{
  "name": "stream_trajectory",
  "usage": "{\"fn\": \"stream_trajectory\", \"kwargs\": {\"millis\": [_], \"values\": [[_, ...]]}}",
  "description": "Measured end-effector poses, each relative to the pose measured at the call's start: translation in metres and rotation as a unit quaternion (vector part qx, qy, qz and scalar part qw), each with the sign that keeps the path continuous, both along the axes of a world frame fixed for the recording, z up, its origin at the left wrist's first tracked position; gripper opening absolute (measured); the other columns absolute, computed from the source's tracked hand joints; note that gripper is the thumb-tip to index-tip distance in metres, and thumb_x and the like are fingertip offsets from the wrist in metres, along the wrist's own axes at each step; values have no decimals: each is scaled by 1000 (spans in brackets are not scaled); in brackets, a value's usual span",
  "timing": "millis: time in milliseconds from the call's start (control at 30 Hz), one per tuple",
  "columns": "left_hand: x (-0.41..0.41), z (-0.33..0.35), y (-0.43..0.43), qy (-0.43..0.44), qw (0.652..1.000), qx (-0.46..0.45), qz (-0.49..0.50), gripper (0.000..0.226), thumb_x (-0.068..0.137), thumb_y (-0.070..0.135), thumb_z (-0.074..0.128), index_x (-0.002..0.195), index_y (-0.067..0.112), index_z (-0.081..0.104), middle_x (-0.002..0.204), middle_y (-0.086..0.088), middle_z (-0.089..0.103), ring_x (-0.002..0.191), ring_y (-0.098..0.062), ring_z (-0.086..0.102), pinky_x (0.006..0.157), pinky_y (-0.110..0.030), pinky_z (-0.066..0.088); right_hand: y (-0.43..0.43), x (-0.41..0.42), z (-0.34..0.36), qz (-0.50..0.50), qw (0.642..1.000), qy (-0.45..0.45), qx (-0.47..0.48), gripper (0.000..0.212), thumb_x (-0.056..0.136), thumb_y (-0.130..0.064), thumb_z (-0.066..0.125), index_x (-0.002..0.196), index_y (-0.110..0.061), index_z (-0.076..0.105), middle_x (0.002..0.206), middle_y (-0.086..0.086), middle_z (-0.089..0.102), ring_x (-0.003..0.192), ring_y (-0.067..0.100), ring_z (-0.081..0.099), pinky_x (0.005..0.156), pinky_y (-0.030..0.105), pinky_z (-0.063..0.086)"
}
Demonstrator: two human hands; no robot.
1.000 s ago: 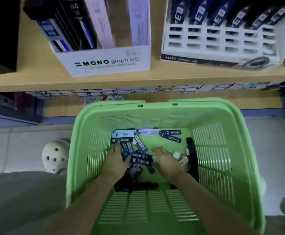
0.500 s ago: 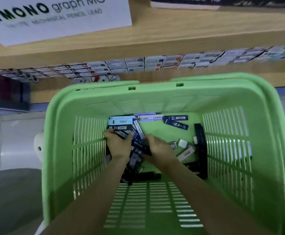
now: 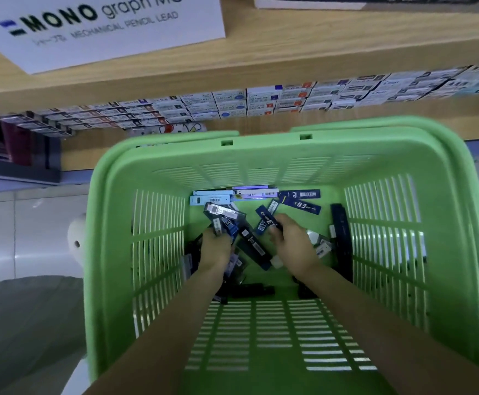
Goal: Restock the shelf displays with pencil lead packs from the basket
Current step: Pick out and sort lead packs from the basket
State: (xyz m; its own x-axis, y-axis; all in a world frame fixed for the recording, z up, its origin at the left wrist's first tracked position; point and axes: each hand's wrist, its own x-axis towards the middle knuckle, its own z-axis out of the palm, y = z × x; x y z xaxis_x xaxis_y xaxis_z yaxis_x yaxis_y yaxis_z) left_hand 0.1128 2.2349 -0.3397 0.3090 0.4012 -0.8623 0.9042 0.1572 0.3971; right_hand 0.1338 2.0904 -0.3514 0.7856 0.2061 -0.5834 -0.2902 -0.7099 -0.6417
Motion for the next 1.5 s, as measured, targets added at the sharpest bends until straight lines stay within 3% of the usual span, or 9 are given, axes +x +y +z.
{"fn": "stream_trajectory", "kwargs": {"millis": [233,333,500,633,767,900,1033,1333,1500], "values": [[2,38,-13,-96,982,-160,-9,34,95,34,49,114,6,52,94,-3,65,82,-11,63,71,-22,47,24,-14,44,-51,984,-25,168,23,90,-6,59,110,-15,53,90,-3,66,79,4,62,70,5,42],[-1,46,-8,-101,988,-107,-40,34,97,32,47,115,6,57,102,-6,68,94,-13,64,78,-19,48,35,-19,51,-61,974,-17,219,20,87,-3,62,102,-16,57,88,-6,66,80,-1,62,73,9,46],[-2,58,14,-104,994,8,-10,18,98,21,48,105,6,55,74,-2,58,61,-13,53,52,-15,48,17,-6,21,-41,994,-60,87,31,92,-12,56,122,-7,48,117,5,52,104,12,54,99,34,44],[-4,68,29,-125,992,-22,29,14,100,16,44,110,7,49,76,-7,58,62,-19,58,55,-21,56,11,2,-5,25,997,-50,-46,70,88,-24,63,144,-6,25,146,9,29,138,21,24,113,25,11],[-7,77,29,-138,989,-38,45,11,101,17,40,108,9,45,76,-8,57,61,-19,57,60,-26,57,26,-2,-18,60,993,-85,-62,91,78,-38,73,146,-5,21,148,10,26,137,21,20,114,25,13],[-10,81,27,-141,988,-41,48,28,101,17,40,119,-3,45,73,-8,57,49,-9,59,56,-23,57,47,-3,-20,19,998,-51,23,85,71,-33,79,139,-8,33,134,8,40,126,20,33,107,25,26],[-11,86,28,-140,988,-41,44,33,101,18,41,121,-8,47,72,-8,58,48,-6,59,54,-20,56,68,1,-26,18,998,-63,-21,81,65,-39,83,128,-7,42,122,9,44,115,23,38,101,30,33],[-11,94,30,-131,990,-32,46,16,101,19,40,105,7,51,75,-5,60,60,-15,58,61,-24,57,66,3,-27,125,991,-45,-25,35,89,-18,60,122,-8,53,122,10,49,114,26,47,95,33,38],[-16,95,31,-127,990,-31,55,14,101,18,40,101,10,51,74,-4,60,58,-14,59,59,-23,56,64,-2,-18,146,988,-43,-12,46,87,-23,62,127,-6,48,123,11,48,114,26,47,96,28,35]]}}
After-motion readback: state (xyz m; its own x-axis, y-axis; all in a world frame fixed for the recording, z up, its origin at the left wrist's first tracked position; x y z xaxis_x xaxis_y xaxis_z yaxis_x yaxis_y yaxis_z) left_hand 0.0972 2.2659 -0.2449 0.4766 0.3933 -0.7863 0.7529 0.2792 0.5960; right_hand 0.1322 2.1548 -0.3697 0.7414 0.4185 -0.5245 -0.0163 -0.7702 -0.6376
